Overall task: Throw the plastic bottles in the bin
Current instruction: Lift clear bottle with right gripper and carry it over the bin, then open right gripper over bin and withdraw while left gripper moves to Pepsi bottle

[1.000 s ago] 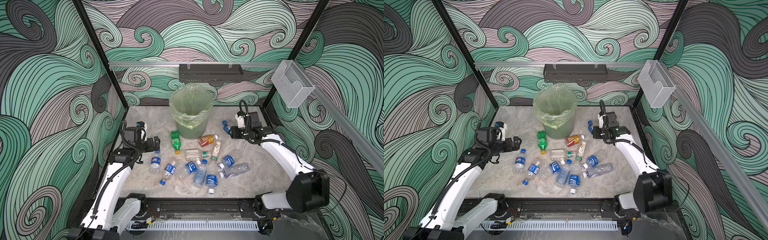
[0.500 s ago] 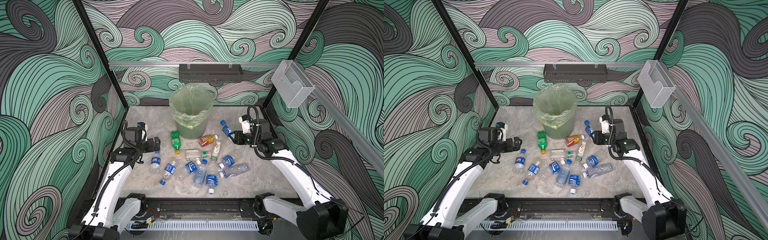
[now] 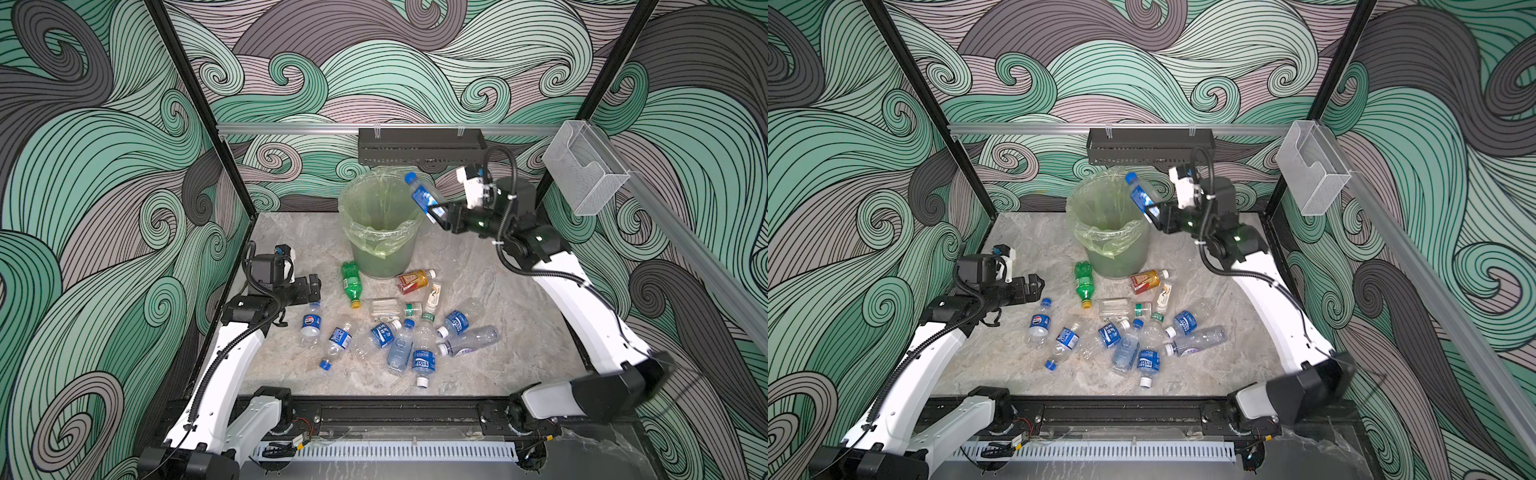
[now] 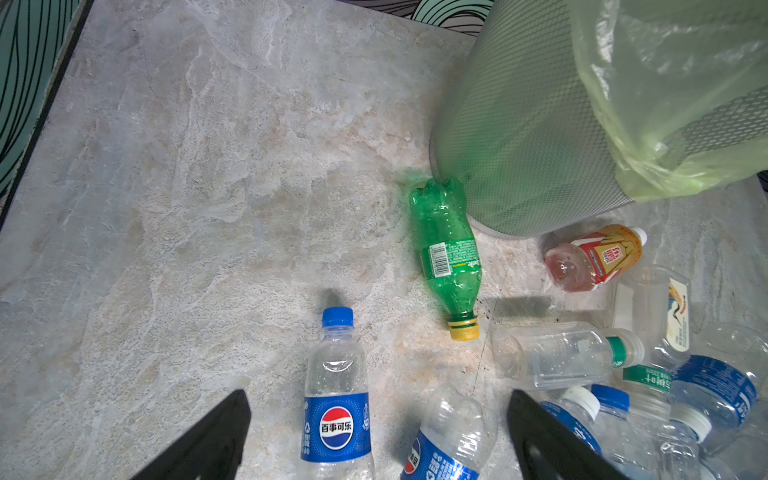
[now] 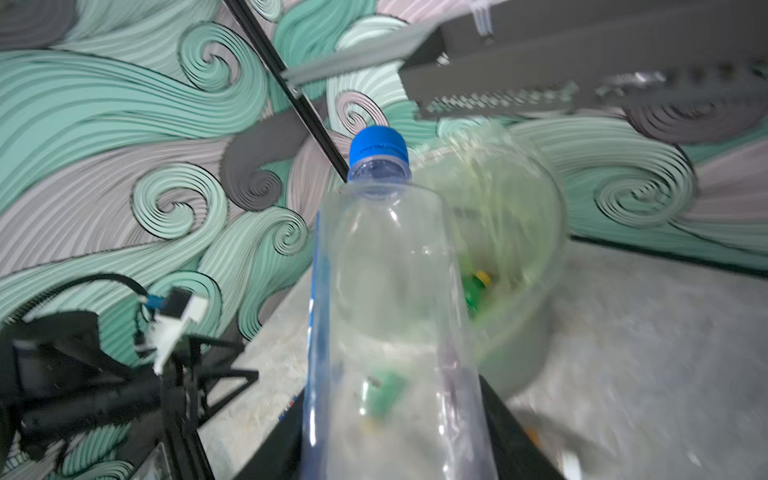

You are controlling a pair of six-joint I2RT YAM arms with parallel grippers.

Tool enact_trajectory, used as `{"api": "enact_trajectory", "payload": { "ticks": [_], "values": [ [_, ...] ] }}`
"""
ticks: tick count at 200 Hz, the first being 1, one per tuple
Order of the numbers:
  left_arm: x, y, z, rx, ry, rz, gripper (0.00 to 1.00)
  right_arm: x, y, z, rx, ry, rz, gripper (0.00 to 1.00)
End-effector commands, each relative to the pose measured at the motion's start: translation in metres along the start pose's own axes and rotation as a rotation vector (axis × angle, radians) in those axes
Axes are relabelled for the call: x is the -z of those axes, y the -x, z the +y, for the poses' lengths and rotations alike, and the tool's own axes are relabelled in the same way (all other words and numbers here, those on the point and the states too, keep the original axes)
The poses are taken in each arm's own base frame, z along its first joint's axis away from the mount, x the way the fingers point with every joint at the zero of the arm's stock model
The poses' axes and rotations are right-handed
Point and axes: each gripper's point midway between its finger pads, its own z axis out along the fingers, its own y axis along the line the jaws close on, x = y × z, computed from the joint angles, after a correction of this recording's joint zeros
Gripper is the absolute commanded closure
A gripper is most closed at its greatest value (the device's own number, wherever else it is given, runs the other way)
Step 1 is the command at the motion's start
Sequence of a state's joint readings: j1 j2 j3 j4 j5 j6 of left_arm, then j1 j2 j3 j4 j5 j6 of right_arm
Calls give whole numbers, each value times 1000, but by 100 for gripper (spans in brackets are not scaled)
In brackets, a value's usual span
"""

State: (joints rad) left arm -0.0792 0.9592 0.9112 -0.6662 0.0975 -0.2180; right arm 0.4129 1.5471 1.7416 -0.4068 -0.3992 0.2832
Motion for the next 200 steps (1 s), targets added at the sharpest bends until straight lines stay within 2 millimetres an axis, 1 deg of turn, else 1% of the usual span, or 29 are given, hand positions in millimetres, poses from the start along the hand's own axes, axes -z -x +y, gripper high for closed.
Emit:
{"api": "enact_trajectory", "payload": {
  "ticks": [1, 7, 14, 27, 39, 47, 50, 72, 101, 138, 169, 200],
  "values": [
    [0, -5, 0, 19, -4, 29, 1, -48, 6, 0, -39, -10, 40, 28],
    [2, -5, 1, 21, 2, 35, 1, -55, 7, 2, -34, -2, 47, 25],
    [4, -7, 1, 21, 4, 43, 1, -58, 10, 6, -24, 1, 40, 22],
    [6, -10, 2, 23, 9, 52, 1, -54, 12, 10, 2, 0, 13, 16],
    [6, -13, 4, 21, 15, 55, 1, -44, 11, 10, 21, -13, -17, 9],
    [5, -15, 5, 21, 20, 59, 1, -34, 12, 11, 43, -20, -37, 6],
    [4, -16, 5, 22, 21, 61, 1, -31, 9, 11, 48, -24, -33, 5],
    [0, -17, 8, 35, 33, 70, 1, -6, -2, 13, 96, -39, -29, 4],
    [-7, -16, 12, 69, 59, 79, 1, 21, -29, 5, 126, -98, 2, 0],
    [-17, -24, 21, 114, 105, 110, 1, 54, -62, -18, 122, -198, 28, 0],
    [-27, -34, 23, 129, 109, 143, 1, 76, -93, -48, 68, -296, 48, 0],
    [-36, -47, 25, 162, 116, 187, 2, 94, -129, -79, -5, -385, 93, 0]
  ]
}}
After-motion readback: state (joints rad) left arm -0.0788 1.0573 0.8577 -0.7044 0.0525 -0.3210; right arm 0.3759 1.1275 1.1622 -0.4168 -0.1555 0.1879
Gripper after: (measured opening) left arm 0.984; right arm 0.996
